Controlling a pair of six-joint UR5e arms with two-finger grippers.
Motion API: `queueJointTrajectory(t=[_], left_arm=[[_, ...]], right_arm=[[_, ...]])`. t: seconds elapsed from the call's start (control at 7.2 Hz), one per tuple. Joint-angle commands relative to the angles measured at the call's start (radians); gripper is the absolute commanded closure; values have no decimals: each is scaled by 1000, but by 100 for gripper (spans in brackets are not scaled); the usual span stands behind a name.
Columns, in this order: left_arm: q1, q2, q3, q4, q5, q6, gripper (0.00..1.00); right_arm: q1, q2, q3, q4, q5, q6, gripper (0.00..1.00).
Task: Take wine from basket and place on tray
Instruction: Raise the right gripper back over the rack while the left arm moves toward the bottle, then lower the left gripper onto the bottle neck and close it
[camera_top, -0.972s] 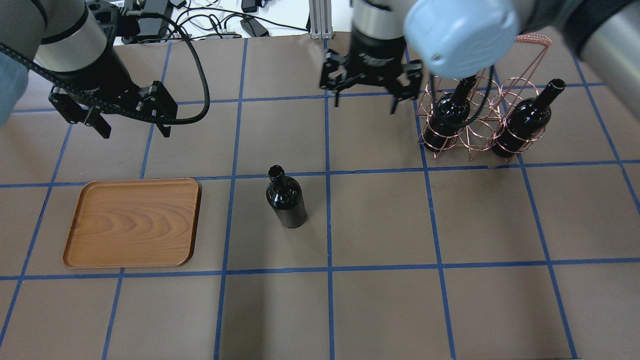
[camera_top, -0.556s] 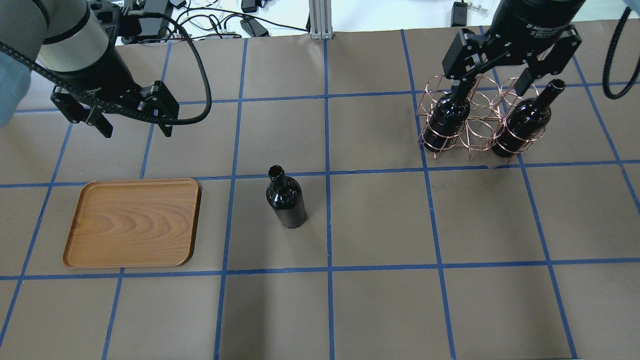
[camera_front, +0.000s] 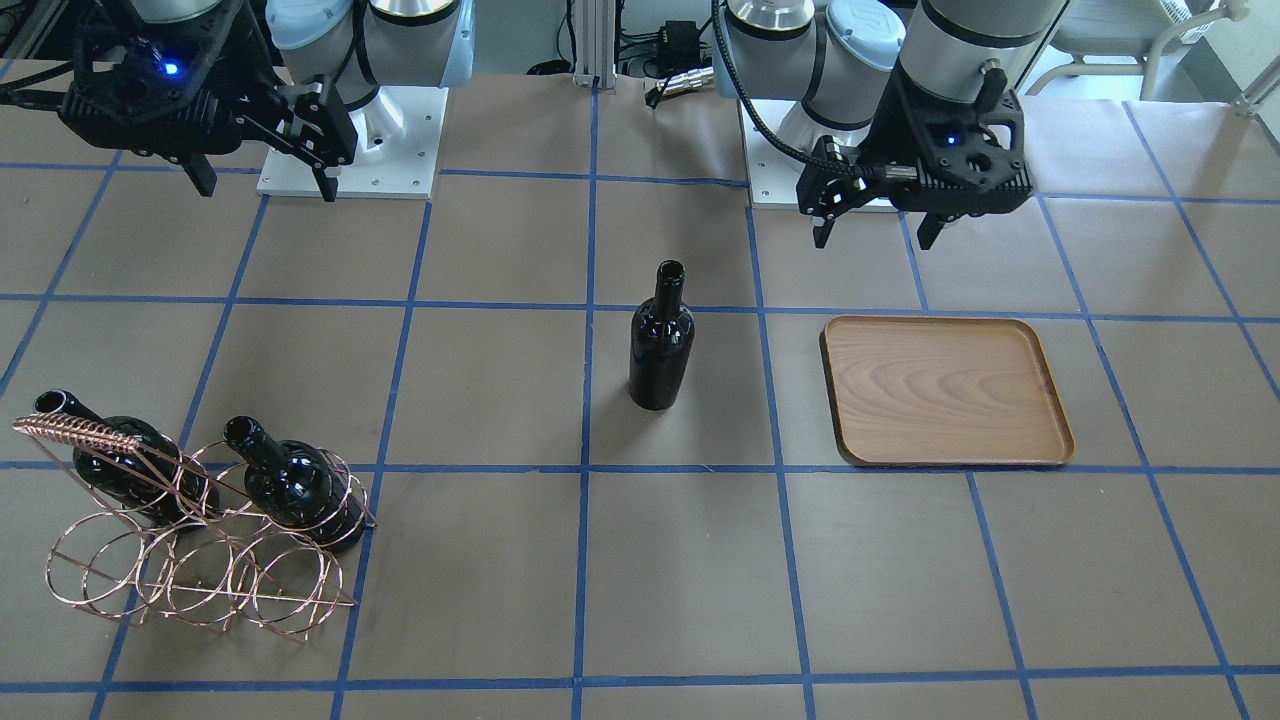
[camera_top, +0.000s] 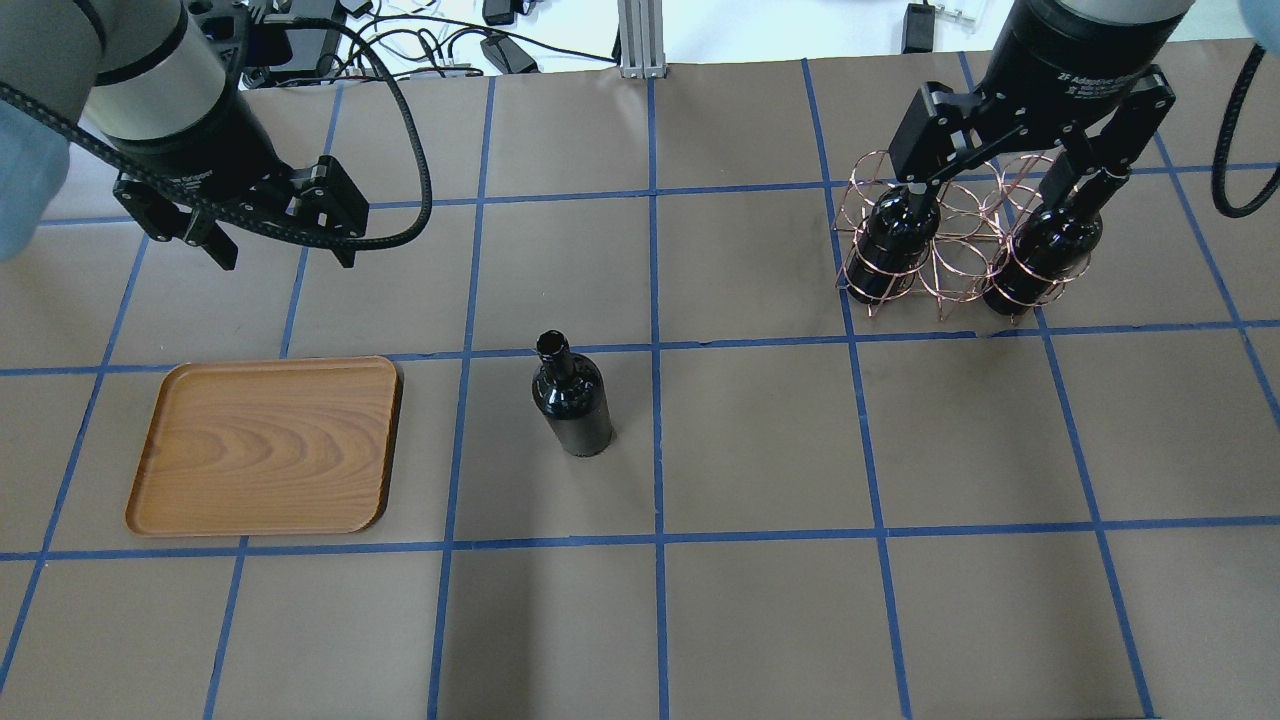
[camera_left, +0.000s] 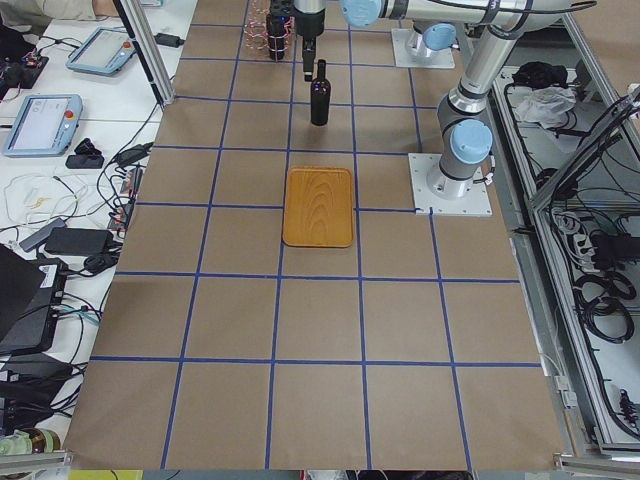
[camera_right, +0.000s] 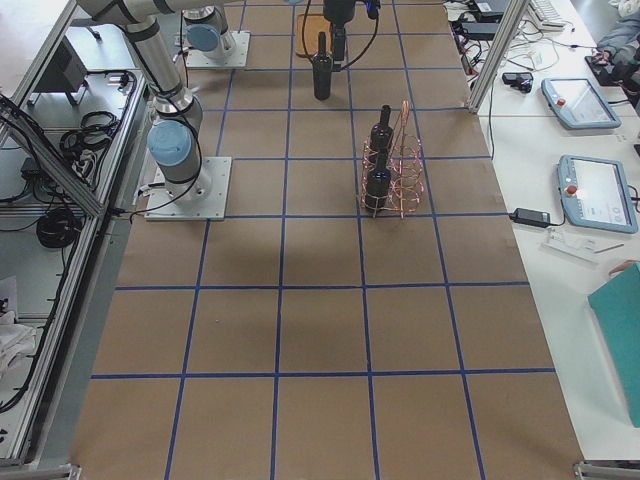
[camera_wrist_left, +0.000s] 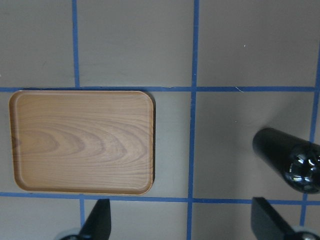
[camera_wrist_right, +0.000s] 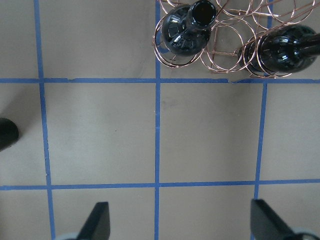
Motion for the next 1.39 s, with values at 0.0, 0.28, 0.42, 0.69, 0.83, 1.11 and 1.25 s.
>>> queueJointTrajectory(t=[0.0,0.28,0.42,0.69,0.83,1.11,1.25], left_arm=[[-125,22,2,-5,-12,-13,0],[-192,-8,-3,3,-50,-62,0],[-203,-24,-10,7,-67,-65,0],[-212,-62,-54,65,-75,-65,0],[-232,-83,-88,125,-74,-67,0],[-253,-122,-118,161,-75,-68,0],[-255,-139,-119,162,-75,-68,0]], right_arm=[[24,-3,1,-12,-11,10,0],[25,-5,1,-12,-8,11,0],[24,-5,1,-12,-9,11,0],[24,-6,3,-14,-6,11,0],[24,-6,3,-14,-9,11,0],[24,-6,4,-14,-12,13,0],[24,-6,7,-12,-15,17,0]])
